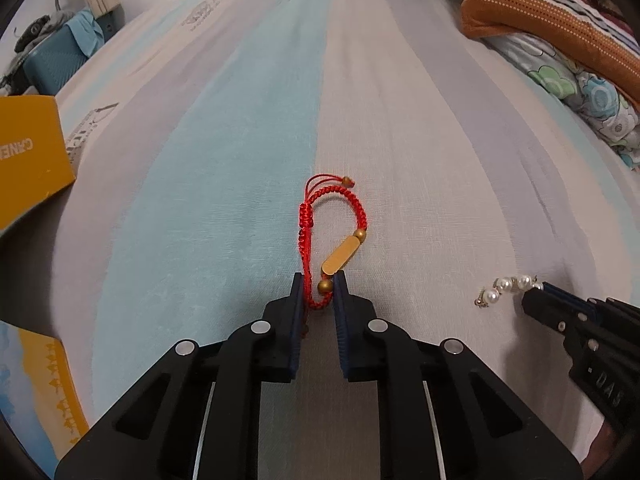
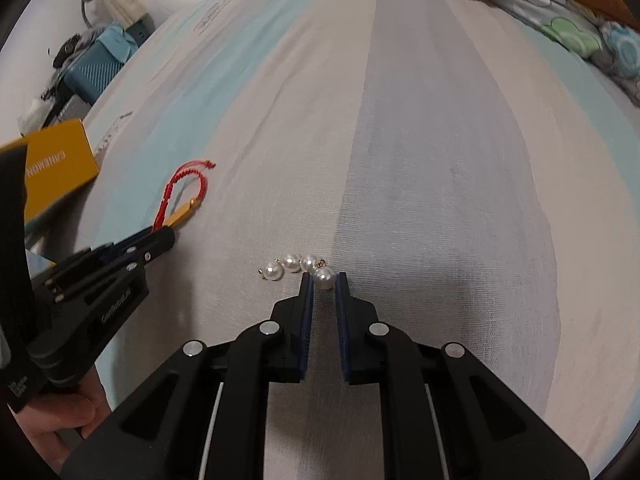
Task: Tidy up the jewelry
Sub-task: 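Grasp the red string bracelet with left tool while right tool grasps pearl string, then carry both held bracelets over the open white box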
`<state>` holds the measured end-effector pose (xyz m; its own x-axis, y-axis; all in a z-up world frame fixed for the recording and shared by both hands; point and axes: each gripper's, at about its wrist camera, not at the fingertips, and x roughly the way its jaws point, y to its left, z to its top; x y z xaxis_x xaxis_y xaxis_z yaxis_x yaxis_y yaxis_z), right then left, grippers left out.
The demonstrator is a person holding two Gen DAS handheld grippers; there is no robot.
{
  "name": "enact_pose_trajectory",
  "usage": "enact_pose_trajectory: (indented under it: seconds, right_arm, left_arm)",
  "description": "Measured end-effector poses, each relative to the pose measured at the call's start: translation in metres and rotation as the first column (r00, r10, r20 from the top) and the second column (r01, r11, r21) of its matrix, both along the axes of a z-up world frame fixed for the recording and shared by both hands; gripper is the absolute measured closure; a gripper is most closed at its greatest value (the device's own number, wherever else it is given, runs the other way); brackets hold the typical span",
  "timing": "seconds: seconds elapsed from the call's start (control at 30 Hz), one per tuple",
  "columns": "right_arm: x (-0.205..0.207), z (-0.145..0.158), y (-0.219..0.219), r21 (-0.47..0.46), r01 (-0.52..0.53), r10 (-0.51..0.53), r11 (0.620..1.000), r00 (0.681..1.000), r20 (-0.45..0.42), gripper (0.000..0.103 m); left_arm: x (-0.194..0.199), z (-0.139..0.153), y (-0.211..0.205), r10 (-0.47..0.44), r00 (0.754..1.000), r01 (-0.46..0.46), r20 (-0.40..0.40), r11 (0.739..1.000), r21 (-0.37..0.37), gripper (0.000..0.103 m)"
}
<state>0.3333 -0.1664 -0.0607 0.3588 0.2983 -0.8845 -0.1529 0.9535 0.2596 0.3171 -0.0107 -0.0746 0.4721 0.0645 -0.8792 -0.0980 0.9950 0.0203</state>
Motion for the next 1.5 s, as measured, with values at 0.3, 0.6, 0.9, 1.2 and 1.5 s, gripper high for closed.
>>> enact_pose_trajectory:
  seconds: [0.3, 0.6, 0.9, 1.2, 1.5]
  right_arm:
    - [-0.001, 0.021, -0.012, 0.069, 0.011, -0.013, 0.998, 0.999, 0.03, 0.093]
    - [-0.009, 0.034, -0.02, 0.077, 0.003, -0.007, 0.997, 0.998, 0.055, 0.093]
    - [-0.034, 0.051, -0.013, 0.042, 0.02, -0.023, 0.999, 0.997, 0.076, 0.092]
    - [-0.069, 0.078, 0.009, -0.04, 0.049, -0.044, 0.998, 0.992, 0.118, 0.092]
    - [-0.107, 0.113, 0.033, -0.082, 0.048, -0.035, 0.995, 0.987, 0.16, 0.092]
  left_arm:
    - [-0.021, 0.031, -0.002, -0.013, 0.999, 0.014, 0.048, 1.0, -0.018, 0.09]
    - [-0.046, 0.06, 0.0, -0.024, 0.997, 0.025, 0.074, 1.0, -0.016, 0.09]
    - [-0.075, 0.078, 0.008, -0.03, 0.997, 0.031, 0.068, 0.999, -0.012, 0.09]
    - [-0.109, 0.099, 0.026, -0.011, 0.998, 0.011, 0.068, 1.0, 0.0, 0.09]
    - [-0.147, 0.129, 0.044, 0.008, 0.996, -0.008, 0.086, 1.0, 0.007, 0.089]
